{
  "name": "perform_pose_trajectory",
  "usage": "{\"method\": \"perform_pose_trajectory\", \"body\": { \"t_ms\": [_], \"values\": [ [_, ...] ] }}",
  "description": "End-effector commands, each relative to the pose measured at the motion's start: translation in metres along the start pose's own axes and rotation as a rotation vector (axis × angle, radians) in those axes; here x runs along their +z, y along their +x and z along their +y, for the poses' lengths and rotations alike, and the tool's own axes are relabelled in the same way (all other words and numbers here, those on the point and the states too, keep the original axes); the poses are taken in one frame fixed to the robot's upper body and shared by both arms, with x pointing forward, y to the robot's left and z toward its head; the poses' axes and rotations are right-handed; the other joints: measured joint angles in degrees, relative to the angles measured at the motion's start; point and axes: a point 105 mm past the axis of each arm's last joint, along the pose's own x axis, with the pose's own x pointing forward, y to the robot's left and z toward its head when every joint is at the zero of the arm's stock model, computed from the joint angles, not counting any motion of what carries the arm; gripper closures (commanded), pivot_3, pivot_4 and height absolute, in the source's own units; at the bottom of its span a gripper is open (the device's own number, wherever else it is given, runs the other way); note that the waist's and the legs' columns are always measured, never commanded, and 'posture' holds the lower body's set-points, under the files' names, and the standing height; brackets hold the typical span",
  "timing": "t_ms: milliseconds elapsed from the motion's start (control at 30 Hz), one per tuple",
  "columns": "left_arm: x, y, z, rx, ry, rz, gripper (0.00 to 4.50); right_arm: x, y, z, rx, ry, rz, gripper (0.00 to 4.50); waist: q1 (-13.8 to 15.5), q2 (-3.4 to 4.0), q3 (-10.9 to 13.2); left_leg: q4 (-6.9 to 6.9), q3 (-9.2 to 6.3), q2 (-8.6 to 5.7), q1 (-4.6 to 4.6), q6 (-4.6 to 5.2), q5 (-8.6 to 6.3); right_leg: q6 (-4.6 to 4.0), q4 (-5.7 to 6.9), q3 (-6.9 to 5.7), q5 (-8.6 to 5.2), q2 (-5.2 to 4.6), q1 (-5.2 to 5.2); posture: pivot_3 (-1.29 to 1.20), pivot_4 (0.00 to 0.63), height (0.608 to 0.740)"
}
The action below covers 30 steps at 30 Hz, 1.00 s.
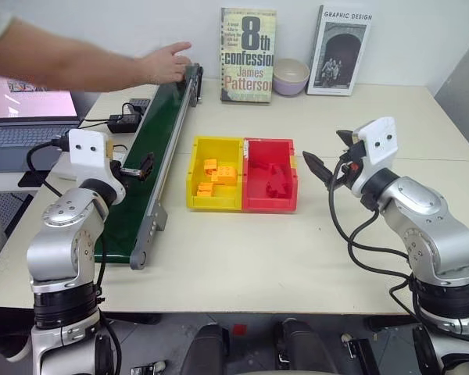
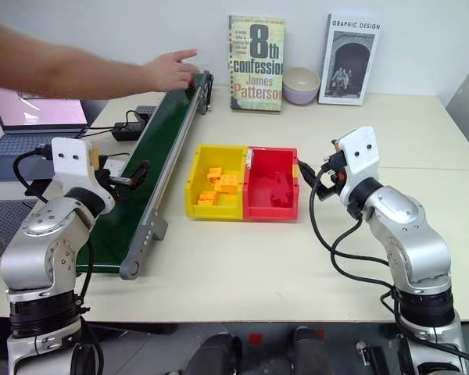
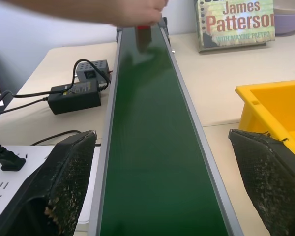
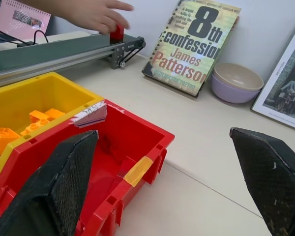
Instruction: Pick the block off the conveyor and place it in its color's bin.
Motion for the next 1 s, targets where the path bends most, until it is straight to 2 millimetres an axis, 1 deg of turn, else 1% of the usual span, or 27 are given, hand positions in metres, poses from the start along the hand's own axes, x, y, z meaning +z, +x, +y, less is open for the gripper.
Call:
{"method": "perform_pose_trajectory", "body": {
  "t_ms": [33,233,367,467,533,633,733,800,1000],
  "values": [
    [0.013,-0.007,0.005,0.023,0.028,-0.045,0.02,0.013,-0.001,0.001,0.001,-0.023,-0.046,0.00,0.00,0.00,0.00,0.00,0.00,0.00,0.00,0.00,0.00,0.00,0.00,0.00,0.00,0.00,0.00,0.00,0.150,0.740],
    [0.016,-0.015,0.008,0.042,0.016,-0.059,0.02,0.016,-0.001,0.000,0.031,-0.043,-0.051,0.00,-0.01,0.00,0.00,-0.01,-0.01,0.00,0.00,0.00,0.00,0.00,-0.01,0.02,0.00,-0.01,0.00,0.00,0.150,0.740],
    [0.018,-0.020,0.010,0.091,-0.047,-0.096,0.02,0.027,0.006,0.002,0.078,-0.054,-0.083,0.00,-0.01,0.00,0.00,-0.01,-0.02,0.00,0.00,0.00,0.00,0.00,0.00,0.01,0.00,-0.02,0.00,0.00,0.150,0.740],
    [0.017,-0.022,0.005,0.092,-0.044,-0.104,0.02,0.033,0.010,0.006,0.127,-0.062,-0.101,0.00,-0.03,0.00,0.00,0.00,0.00,0.01,0.01,0.00,0.00,0.00,0.00,0.01,0.00,-0.02,0.00,0.00,0.150,0.740],
    [0.017,-0.023,0.005,0.109,-0.050,-0.114,0.02,0.035,0.011,0.008,0.158,-0.066,-0.114,0.00,-0.02,0.00,0.00,-0.01,-0.02,0.01,0.01,0.00,0.00,0.00,0.00,0.01,0.00,-0.01,0.00,0.00,0.150,0.740],
    [0.019,-0.023,0.008,0.136,-0.073,-0.136,0.02,0.049,0.010,0.026,0.321,-0.056,-0.186,0.00,-0.01,0.00,0.00,-0.02,-0.04,0.01,0.00,0.00,0.00,0.00,0.00,-0.01,0.00,0.00,0.00,0.00,0.150,0.740],
    [0.020,-0.022,0.006,0.116,-0.099,-0.146,0.02,0.056,0.008,0.037,0.436,-0.020,-0.224,0.00,-0.02,0.00,0.00,-0.01,-0.02,0.00,0.00,0.00,0.00,0.00,-0.01,0.00,0.00,-0.01,0.01,0.00,0.150,0.740],
    [0.019,-0.021,0.004,0.104,-0.090,-0.142,0.02,0.056,0.004,0.045,0.518,-0.010,-0.228,0.00,-0.02,0.00,0.00,-0.02,-0.03,0.00,0.00,0.00,0.00,0.00,-0.01,-0.01,0.00,-0.01,0.01,0.00,0.150,0.740],
    [0.017,-0.018,0.001,0.103,-0.065,-0.121,0.02,0.054,-0.001,0.054,0.597,0.012,-0.234,0.00,-0.01,0.00,0.00,-0.01,-0.05,0.00,0.00,0.00,0.00,-0.01,0.00,-0.01,0.00,-0.02,0.02,0.00,0.150,0.740]
  ]
}}
